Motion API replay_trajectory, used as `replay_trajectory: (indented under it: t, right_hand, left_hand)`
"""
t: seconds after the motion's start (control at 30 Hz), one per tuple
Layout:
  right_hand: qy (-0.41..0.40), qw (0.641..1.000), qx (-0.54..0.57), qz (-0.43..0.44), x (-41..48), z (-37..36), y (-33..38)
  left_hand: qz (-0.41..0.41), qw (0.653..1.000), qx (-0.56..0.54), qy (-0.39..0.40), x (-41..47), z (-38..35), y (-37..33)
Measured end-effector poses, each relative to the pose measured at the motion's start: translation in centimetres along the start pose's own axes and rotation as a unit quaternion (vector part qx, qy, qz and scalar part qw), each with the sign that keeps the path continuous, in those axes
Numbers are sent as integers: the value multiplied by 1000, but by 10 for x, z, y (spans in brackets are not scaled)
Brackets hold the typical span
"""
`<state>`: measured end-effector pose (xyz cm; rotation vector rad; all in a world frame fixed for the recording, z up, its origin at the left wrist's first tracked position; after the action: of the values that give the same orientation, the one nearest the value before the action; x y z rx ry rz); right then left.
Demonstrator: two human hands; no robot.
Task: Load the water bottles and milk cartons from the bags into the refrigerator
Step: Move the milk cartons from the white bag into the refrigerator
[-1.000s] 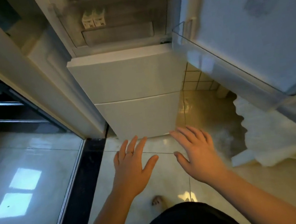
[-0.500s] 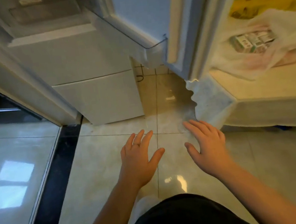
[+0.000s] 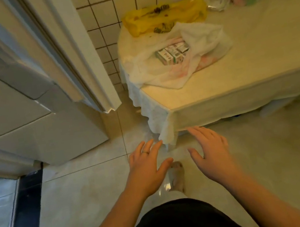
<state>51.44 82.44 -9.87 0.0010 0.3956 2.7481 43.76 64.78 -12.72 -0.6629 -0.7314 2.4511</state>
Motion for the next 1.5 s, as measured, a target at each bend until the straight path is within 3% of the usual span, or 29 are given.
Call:
replay_trajectory:
  t: [0.37, 0.63, 0.93, 1.07, 1.3, 1.5]
  right_hand:
    - [7, 998, -14, -60, 119, 39, -107]
    - [9, 998, -23, -62, 221, 61, -146]
    - [50, 990, -122, 49, 342, 64, -179]
    - [52, 948, -250, 192, 411, 64, -175]
    - [112, 794, -454, 388, 487, 38, -177]
    - [135, 771, -397, 479, 515, 26, -203]
  left_hand:
    - [-71, 997, -31, 29, 172, -5, -84]
    - [-43, 997, -63, 18, 279, 18, -104]
    - [6, 996, -89, -28, 345, 21, -104]
    - [17, 995, -86, -47, 375, 11, -113]
    - [52, 992, -35, -109, 423, -15, -135]
    - [152, 983, -47, -96, 440, -38, -141]
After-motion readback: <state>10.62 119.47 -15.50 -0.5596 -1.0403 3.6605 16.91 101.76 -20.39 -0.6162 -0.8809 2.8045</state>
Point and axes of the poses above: each hand's wrist, its own x-axis towards the middle knuckle, its own z-axis out of the back of the hand, y = z × x, the point moved 7 cm from there along x, towards the middle knuckle, and after that the axes turned 12 degrees about -x, right-handed, at the moved point
